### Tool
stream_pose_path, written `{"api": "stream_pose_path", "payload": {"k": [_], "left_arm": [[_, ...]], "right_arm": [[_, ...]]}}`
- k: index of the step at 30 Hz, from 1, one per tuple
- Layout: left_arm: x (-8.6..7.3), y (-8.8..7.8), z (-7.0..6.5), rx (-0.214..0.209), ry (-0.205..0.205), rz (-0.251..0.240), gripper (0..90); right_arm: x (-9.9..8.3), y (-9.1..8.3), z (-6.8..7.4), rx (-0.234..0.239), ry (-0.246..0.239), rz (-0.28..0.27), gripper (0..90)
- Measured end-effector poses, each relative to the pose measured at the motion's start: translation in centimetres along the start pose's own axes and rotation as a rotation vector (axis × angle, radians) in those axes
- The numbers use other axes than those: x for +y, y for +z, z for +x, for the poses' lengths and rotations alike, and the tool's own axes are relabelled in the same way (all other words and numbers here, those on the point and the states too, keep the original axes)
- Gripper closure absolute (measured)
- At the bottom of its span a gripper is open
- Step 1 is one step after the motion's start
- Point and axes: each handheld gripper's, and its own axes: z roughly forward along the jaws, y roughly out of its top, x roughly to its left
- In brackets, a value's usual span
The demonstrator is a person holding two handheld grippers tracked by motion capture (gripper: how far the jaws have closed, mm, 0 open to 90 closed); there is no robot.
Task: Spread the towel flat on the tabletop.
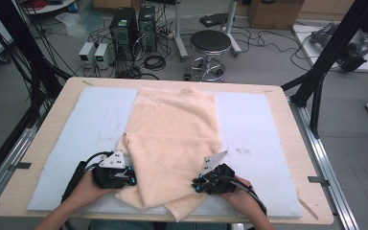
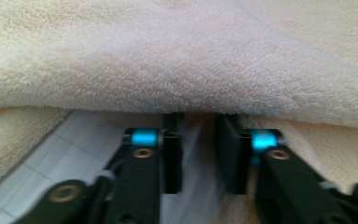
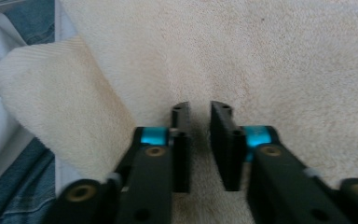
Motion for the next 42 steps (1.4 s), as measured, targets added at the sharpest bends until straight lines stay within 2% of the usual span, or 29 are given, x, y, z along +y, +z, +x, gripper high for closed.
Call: {"api": "stream_pose_path", "payload": {"k": [3,7,11,14,18,20,22,23,25,27,29,31,34,36,38,39,42], "left_arm": [[0.0,-0.2,-0.4,-0.013,0.009,-0.002,89.6],[0.0,-1.9,-0.9,0.009,0.018,-0.045,89.7],[-0.8,-3.9,-1.0,0.036,-0.014,-0.083,89.8],[-1.4,-4.8,-0.9,0.048,-0.034,-0.088,89.7],[-1.4,-4.1,-0.2,0.049,-0.059,-0.087,87.7],[-0.8,-3.3,0.1,0.068,-0.057,-0.079,82.5],[-0.1,-2.5,0.4,0.081,-0.066,-0.077,74.6],[0.2,-2.3,0.6,0.078,-0.064,-0.081,74.2],[0.7,-1.7,0.7,0.080,-0.060,-0.085,72.9],[1.1,-1.1,0.7,0.078,-0.058,-0.093,70.0],[1.4,-0.4,0.7,0.071,-0.051,-0.090,68.1],[1.7,0.2,0.7,0.071,-0.043,-0.081,64.5],[2.2,1.3,0.6,0.080,-0.031,-0.059,60.1],[2.5,1.9,0.7,0.081,-0.033,-0.040,62.3],[2.8,2.0,0.7,0.069,-0.036,-0.047,77.5],[2.9,1.8,0.6,0.075,-0.033,-0.049,87.9],[3.0,0.9,0.4,0.078,-0.029,-0.065,89.3]], "right_arm": [[0.1,-0.3,0.1,0.001,0.004,0.004,85.0],[0.4,-2.0,0.5,-0.027,-0.003,-0.035,85.3],[0.5,-4.1,0.3,-0.068,0.026,-0.054,85.4],[0.3,-5.1,0.2,-0.099,0.023,-0.035,85.3],[-0.7,-5.3,-1.1,-0.167,0.054,0.018,85.1],[-1.4,-5.2,-2.3,-0.183,0.105,0.014,84.6],[-1.7,-4.7,-3.0,-0.185,0.118,0.016,79.6],[-1.7,-4.5,-3.1,-0.184,0.121,0.014,75.7],[-1.4,-4.5,-2.9,-0.156,0.087,-0.023,70.8],[-0.9,-4.5,-2.5,-0.139,0.063,-0.037,64.4],[-0.7,-4.3,-2.3,-0.071,0.046,-0.069,60.6],[-0.7,-3.7,-2.2,-0.060,0.020,-0.034,57.4],[-0.9,-2.7,-2.2,-0.052,0.021,-0.001,57.0],[-1.0,-2.0,-2.3,-0.055,0.016,0.019,60.1],[-1.1,-1.6,-2.3,-0.022,0.024,0.007,73.0],[-1.1,-1.6,-2.4,-0.004,0.027,-0.001,79.5],[-0.9,-2.2,-1.9,-0.020,0.025,-0.004,84.8]]}}
